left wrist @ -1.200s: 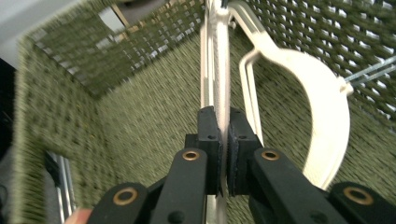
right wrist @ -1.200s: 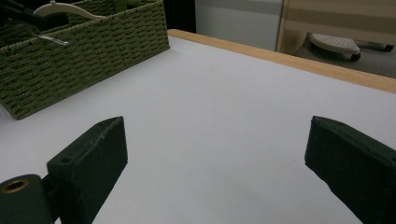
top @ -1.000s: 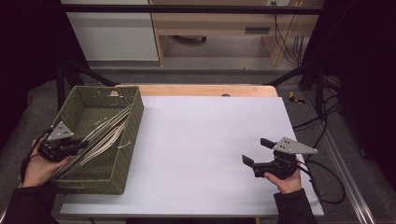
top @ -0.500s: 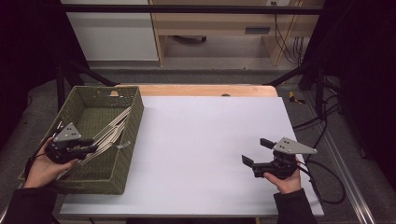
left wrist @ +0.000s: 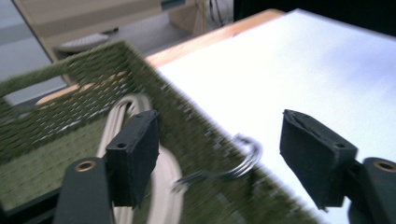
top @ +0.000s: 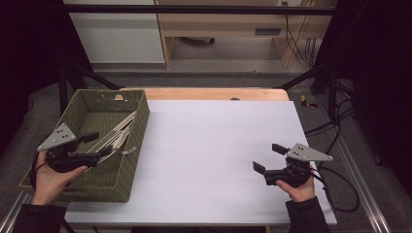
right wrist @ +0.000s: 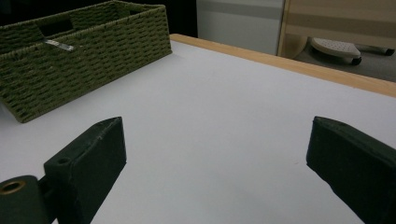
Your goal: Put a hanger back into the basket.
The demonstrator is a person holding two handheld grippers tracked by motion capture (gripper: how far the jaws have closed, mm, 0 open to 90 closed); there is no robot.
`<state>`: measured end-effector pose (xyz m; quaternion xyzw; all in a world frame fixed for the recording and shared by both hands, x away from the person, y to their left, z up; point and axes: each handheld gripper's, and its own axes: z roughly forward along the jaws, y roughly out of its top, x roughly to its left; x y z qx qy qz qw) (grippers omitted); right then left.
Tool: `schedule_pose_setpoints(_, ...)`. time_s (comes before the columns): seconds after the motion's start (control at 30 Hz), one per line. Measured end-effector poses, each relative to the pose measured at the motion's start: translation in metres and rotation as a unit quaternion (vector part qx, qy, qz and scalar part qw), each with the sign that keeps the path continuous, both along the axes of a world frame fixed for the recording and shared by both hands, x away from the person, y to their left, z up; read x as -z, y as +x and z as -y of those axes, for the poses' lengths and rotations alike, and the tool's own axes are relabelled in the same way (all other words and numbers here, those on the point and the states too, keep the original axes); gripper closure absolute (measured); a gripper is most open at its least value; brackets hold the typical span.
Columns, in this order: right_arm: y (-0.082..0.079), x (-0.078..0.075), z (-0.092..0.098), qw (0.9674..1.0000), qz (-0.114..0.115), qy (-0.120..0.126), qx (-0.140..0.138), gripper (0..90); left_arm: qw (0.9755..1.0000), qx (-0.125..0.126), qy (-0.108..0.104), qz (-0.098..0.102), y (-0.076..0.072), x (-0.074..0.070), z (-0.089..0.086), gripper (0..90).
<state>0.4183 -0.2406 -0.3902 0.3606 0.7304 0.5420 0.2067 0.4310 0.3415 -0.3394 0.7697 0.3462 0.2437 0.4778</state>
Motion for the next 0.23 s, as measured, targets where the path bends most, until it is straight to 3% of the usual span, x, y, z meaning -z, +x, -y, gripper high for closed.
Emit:
schedule_pose_setpoints(0.1,-0.001,-0.002,0.002,1.0,0.004,0.003,-0.001,5.2,0.9996,0.006,-0.027,0.009,-0.01,0.001,0.014,23.3)
schedule_pose_setpoints(0.23,-0.003,-0.003,0.004,0.9999,0.006,0.009,0.0,4.8,0.9988,0.002,-0.045,0.018,-0.018,0.005,0.027,18.8)
